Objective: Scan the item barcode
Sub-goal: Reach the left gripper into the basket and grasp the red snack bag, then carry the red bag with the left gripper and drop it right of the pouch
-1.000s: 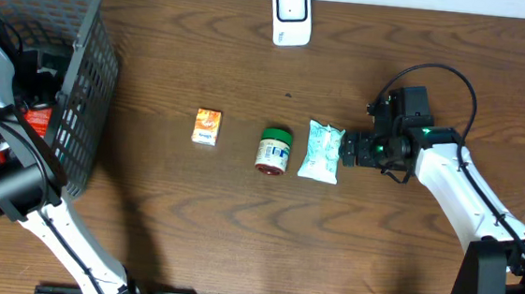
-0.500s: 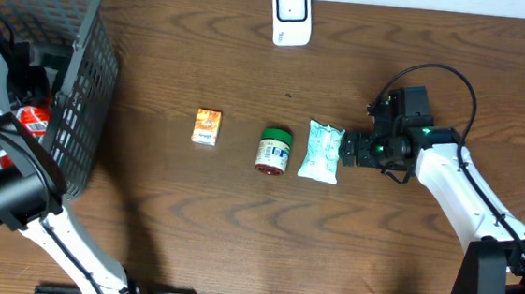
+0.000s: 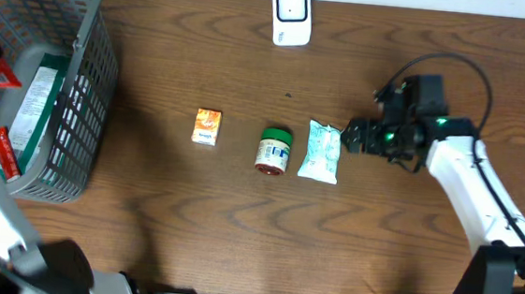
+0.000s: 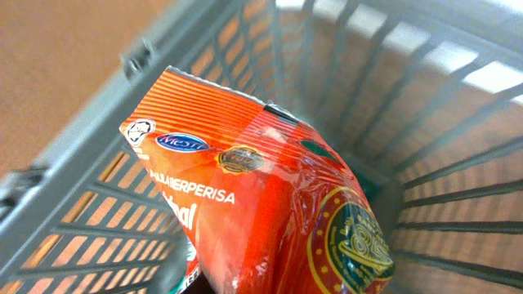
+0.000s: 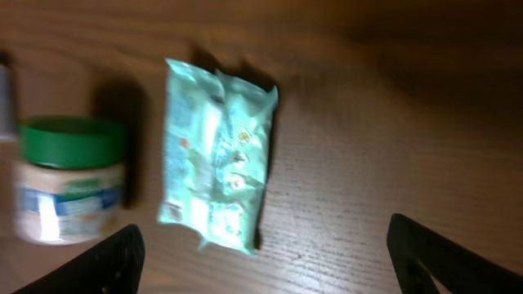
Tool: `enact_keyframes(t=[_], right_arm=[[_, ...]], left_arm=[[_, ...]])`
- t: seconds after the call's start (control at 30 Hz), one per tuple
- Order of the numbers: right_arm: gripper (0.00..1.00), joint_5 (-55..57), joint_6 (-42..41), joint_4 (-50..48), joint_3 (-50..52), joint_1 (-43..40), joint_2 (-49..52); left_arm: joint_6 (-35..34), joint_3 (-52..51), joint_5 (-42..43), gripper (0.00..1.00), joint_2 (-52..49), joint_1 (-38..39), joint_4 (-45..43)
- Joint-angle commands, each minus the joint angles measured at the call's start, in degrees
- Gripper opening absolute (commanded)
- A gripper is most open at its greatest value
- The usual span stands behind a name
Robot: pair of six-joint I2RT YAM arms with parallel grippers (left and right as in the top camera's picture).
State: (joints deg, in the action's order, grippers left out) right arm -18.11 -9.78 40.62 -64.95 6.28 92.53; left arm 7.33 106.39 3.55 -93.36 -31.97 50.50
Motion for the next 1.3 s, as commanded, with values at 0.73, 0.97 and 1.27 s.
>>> enact_keyframes(t=[0.73,0.97,1.27], right_arm=[[0.96,-3.15,3.26,11.47,-7.45,-12.52,-3.17],[0.94,-1.27,4.74,11.72,-7.45,-12.87,-3.17],[0.97,-5.88,4.72,11.65,-7.45,-25.14,-3.17]], left_arm=[[-21.86,-0.37,7.50,0.07,0.46,42.56,23.30],[-28.24,-0.37,7.96,0.07,-11.41,51.10,18.73],[-39.93,-0.37,5.57,0.07,-16.00,65.61,-3.74]])
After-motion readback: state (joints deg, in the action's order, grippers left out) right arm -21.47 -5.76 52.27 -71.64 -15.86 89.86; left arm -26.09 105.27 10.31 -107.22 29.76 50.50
